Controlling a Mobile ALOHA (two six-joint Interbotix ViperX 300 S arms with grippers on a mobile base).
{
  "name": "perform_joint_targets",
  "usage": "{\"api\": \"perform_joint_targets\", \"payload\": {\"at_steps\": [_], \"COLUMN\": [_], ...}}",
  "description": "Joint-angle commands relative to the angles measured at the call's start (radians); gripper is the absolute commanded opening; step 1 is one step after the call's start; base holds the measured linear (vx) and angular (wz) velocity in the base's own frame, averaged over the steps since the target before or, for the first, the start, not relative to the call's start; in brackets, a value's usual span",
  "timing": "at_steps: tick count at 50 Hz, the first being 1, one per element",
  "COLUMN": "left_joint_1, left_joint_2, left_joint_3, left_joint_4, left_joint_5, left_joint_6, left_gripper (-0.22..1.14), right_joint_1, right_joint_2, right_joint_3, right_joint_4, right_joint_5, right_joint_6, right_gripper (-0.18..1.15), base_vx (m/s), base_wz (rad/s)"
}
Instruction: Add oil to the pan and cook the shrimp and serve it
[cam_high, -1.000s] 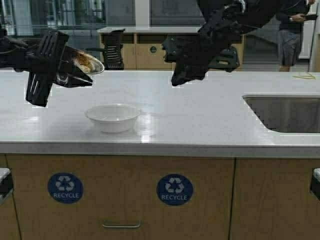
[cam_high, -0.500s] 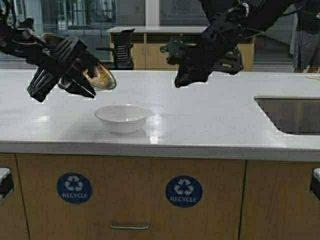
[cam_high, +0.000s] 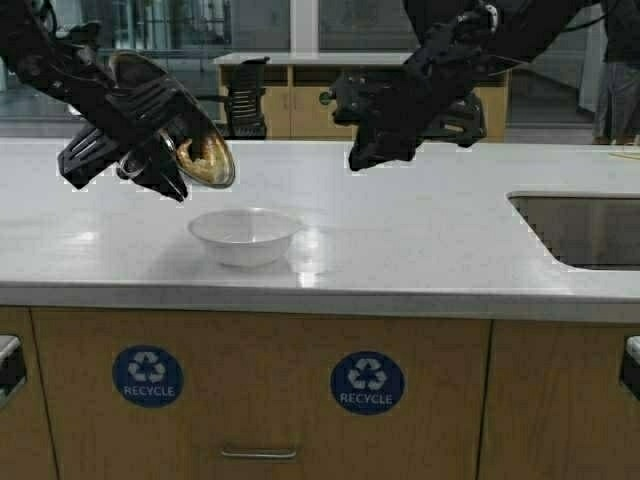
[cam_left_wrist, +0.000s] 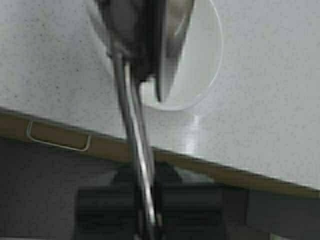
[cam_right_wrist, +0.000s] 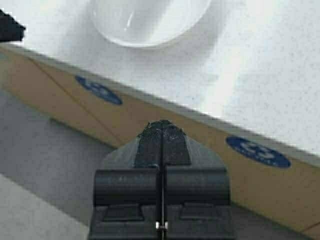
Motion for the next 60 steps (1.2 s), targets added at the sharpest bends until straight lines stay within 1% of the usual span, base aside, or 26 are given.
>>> {"api": "perform_joint_targets", "payload": {"at_steps": [1, 8, 19, 34, 47, 52, 60], "left_joint_1": [0.0, -0.028, -0.081, -0.104, -0.104, -0.104, -0.087], "left_joint_2": [-0.049, -0.043, -0.025, -0.014, -0.005, -0.009, -0.017], "left_joint_3": [-0.051, -0.071, -0.106, -0.124, -0.132, -0.129, -0.114], "left_joint_4": [0.003, 0.005, 0.006, -0.008, -0.026, -0.086, -0.206], "left_joint_5": [0.012, 0.06, 0.215, 0.333, 0.337, 0.308, 0.161], "left_joint_6": [0.049, 0.107, 0.25, 0.388, 0.414, 0.414, 0.414], "left_gripper": [0.04, 0.04, 0.04, 0.04, 0.04, 0.04, 0.04], "right_joint_1": [0.002, 0.0, 0.002, 0.002, 0.002, 0.0, 0.0], "right_joint_2": [-0.018, -0.015, -0.015, -0.015, -0.015, -0.015, -0.015], "right_joint_3": [-0.008, -0.005, -0.003, -0.003, -0.003, -0.003, -0.002], "right_joint_4": [0.008, 0.014, 0.018, 0.018, 0.018, 0.018, 0.018], "right_joint_5": [-0.015, -0.025, -0.028, -0.04, -0.04, -0.04, -0.04], "right_joint_6": [0.002, 0.002, 0.002, 0.002, 0.002, 0.002, 0.0], "right_gripper": [0.06, 0.06, 0.06, 0.06, 0.06, 0.06, 0.06], "base_vx": [0.0, 0.0, 0.0, 0.0, 0.0, 0.0, 0.0], "base_wz": [0.0, 0.0, 0.0, 0.0, 0.0, 0.0, 0.0]}}
